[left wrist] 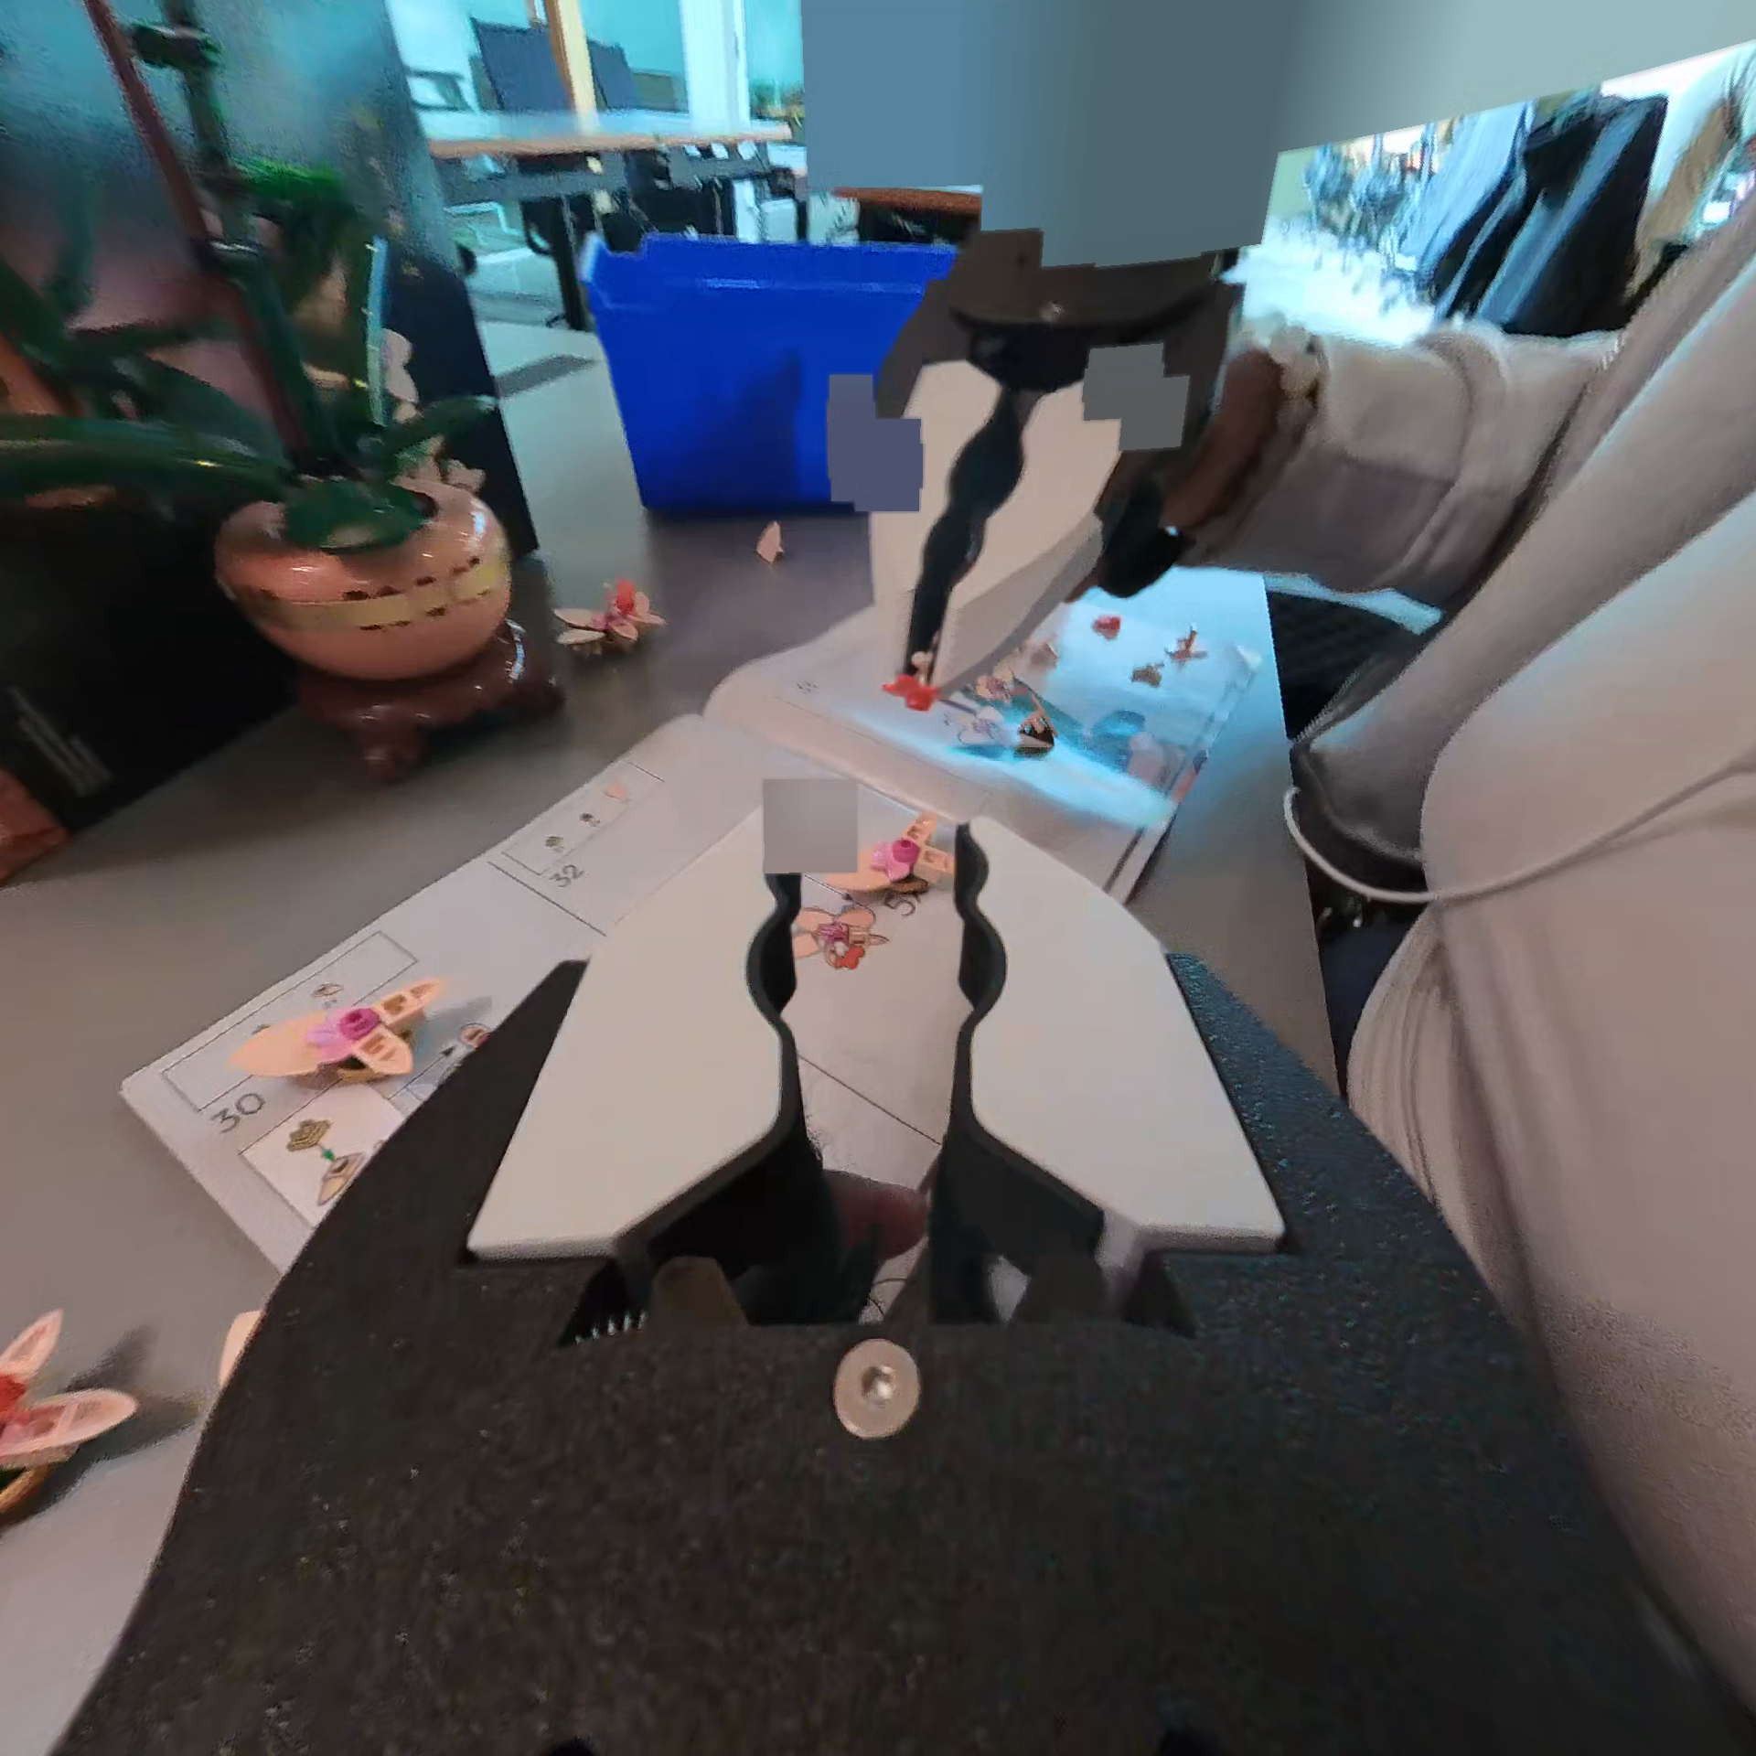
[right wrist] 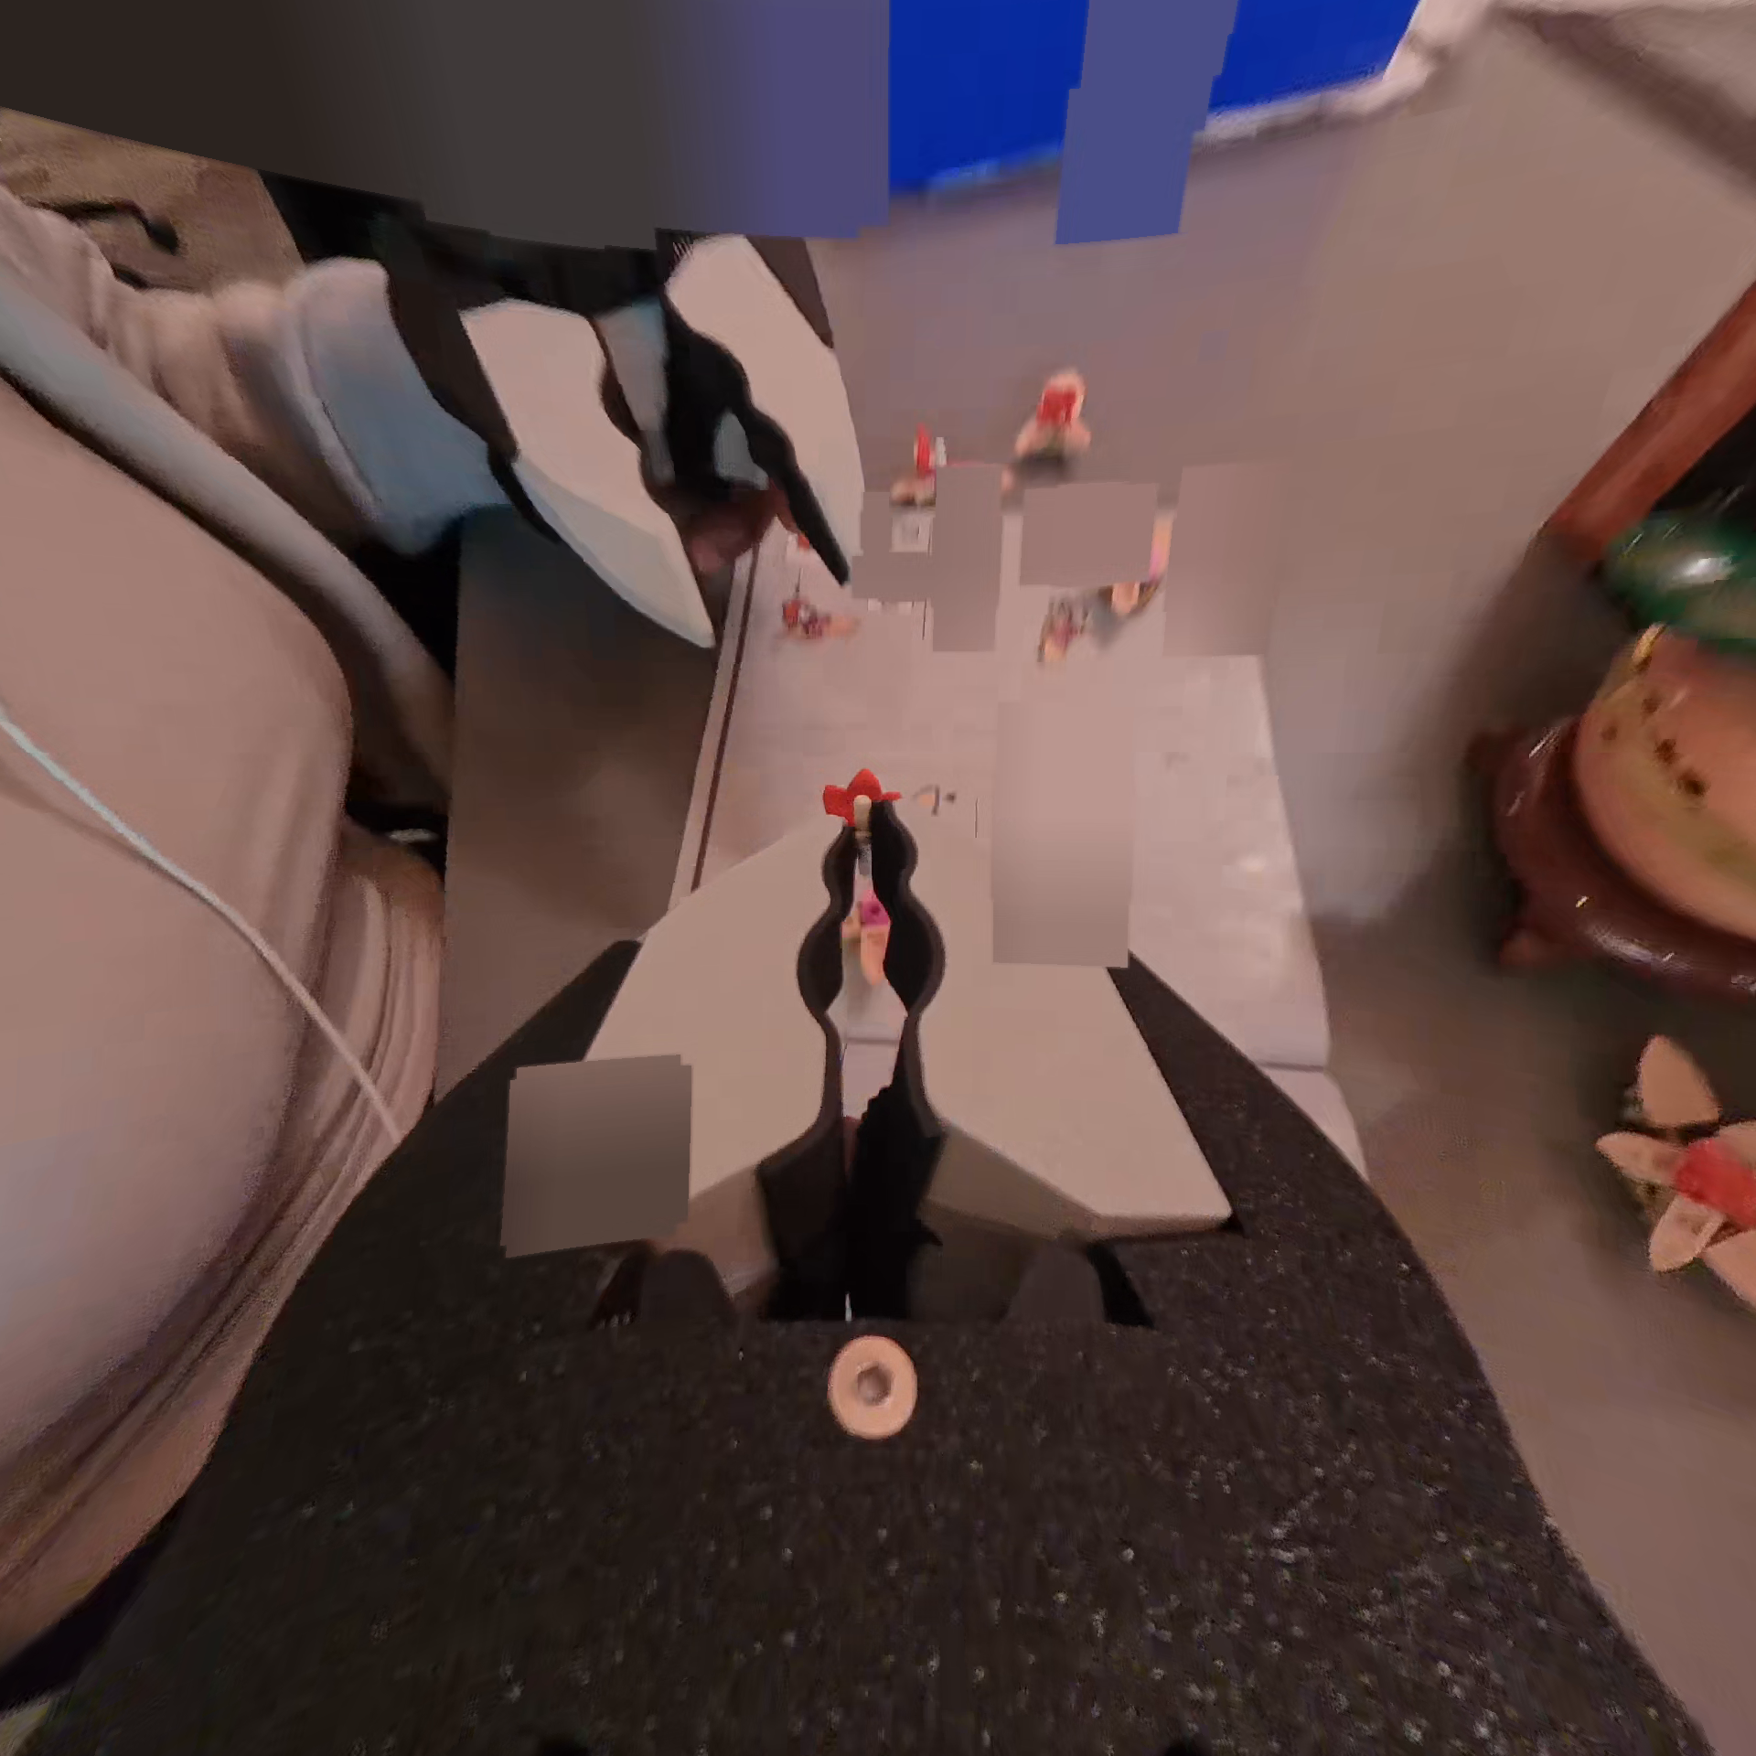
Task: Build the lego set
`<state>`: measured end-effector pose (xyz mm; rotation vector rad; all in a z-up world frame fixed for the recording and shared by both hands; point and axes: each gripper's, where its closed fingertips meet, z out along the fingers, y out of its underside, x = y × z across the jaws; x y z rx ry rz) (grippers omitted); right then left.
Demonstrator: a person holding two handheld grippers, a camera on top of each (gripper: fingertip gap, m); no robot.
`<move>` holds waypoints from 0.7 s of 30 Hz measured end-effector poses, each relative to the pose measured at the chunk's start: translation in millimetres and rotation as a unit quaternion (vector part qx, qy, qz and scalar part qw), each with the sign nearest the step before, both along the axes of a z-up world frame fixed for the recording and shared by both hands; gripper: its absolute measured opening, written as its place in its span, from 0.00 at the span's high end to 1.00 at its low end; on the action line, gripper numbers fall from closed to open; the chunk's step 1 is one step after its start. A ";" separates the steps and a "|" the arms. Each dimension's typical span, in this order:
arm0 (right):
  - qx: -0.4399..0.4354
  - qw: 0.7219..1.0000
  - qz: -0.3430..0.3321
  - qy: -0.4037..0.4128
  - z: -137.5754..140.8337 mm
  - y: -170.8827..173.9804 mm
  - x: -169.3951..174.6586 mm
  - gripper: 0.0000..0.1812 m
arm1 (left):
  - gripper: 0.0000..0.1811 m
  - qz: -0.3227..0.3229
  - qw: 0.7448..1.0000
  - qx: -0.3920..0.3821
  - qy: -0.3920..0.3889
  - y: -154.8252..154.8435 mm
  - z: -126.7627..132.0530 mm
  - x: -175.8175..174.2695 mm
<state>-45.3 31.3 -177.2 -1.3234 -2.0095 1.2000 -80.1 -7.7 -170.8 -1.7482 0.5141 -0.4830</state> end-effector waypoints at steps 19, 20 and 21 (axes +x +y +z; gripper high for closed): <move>-0.127 0.910 0.372 0.130 55.8 -52.8 21.3 0.98 | 0.94 -0.102 0.985 0.135 0.026 -8.7 35.3 56.9; -0.136 0.905 0.384 0.123 55.0 -52.5 22.2 0.98 | 0.94 -0.110 0.983 0.146 0.029 -9.9 38.0 61.7; -0.141 0.901 0.393 0.114 52.8 -52.0 23.1 0.98 | 0.95 -0.114 0.981 0.153 0.028 -10.5 40.3 65.1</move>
